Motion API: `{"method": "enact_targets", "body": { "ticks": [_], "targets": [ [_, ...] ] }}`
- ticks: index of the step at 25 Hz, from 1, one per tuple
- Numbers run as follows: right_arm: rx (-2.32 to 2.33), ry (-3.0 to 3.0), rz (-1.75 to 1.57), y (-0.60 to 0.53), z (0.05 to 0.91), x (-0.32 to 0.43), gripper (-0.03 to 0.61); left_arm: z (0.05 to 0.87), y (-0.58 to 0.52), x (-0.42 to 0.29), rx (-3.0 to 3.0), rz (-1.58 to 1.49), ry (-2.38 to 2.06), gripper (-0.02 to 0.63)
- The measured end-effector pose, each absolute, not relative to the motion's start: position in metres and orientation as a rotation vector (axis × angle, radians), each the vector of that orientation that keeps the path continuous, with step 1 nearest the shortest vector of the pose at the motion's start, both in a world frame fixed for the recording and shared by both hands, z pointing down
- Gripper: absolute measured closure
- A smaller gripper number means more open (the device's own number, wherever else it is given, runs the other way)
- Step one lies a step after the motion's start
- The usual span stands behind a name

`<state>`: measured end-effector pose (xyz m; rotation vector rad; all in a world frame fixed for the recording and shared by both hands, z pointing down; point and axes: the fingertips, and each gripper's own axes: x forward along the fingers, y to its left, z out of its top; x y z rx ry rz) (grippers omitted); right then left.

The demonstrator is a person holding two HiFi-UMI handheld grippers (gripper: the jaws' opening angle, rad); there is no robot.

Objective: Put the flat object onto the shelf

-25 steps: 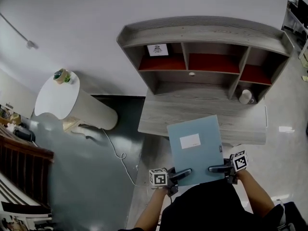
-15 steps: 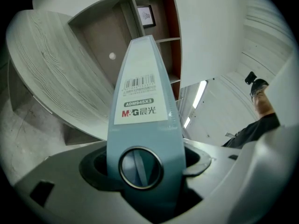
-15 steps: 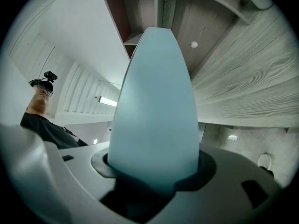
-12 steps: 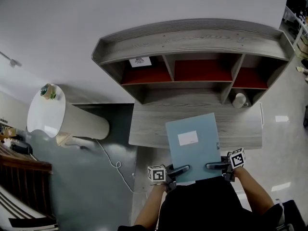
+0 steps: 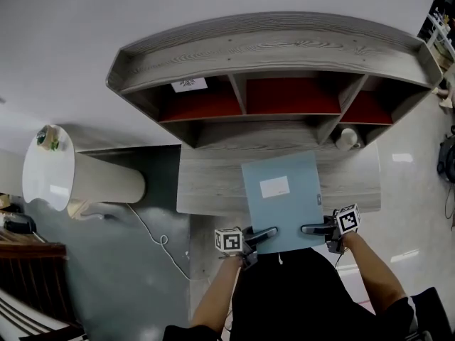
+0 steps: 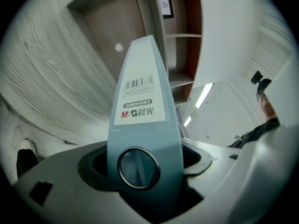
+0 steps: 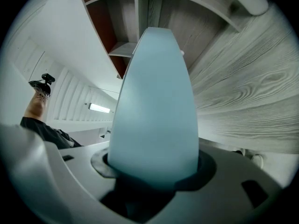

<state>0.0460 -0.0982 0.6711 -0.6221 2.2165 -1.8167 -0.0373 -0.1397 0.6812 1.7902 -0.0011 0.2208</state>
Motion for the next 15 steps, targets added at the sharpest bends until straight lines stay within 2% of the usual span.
{"method": "enact_targets", "body": {
  "ticks": [15],
  "targets": [
    [-0.728, 2.029, -1.906, -0.174, 0.725, 0.038, 0.293, 0.746, -0.224, -0.039, 1.691, 0.409, 0.002, 0.261]
  ]
}}
